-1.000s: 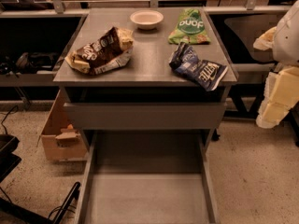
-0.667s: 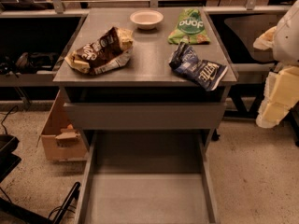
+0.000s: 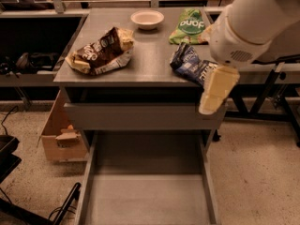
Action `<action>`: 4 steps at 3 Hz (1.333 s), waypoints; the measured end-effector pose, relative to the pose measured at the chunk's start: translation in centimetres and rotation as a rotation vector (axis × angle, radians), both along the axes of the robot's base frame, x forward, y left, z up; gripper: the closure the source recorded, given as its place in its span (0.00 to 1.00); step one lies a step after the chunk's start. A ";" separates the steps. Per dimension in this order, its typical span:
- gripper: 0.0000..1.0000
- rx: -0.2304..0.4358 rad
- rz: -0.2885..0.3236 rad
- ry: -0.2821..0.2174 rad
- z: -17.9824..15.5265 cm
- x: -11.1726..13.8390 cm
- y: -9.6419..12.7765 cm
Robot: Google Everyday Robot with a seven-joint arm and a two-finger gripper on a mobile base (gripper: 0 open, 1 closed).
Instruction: Place brown chip bag into middle drawer
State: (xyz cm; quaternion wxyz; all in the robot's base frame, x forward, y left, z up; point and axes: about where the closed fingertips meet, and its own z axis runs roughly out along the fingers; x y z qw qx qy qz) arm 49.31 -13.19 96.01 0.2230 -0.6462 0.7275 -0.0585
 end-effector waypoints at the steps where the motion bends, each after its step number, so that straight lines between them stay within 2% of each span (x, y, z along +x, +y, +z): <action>1: 0.00 -0.021 0.106 -0.107 0.1 3.7 7.5; 2: 0.00 -0.072 0.186 -0.218 1.1 6.3 14.2; 3: 0.00 -0.109 0.188 -0.246 1.5 6.8 13.9; 4: 0.00 -0.106 0.188 -0.245 1.5 6.7 13.9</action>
Offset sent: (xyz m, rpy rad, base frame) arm 0.0993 0.2203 0.0228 -0.1575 -0.3605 0.2738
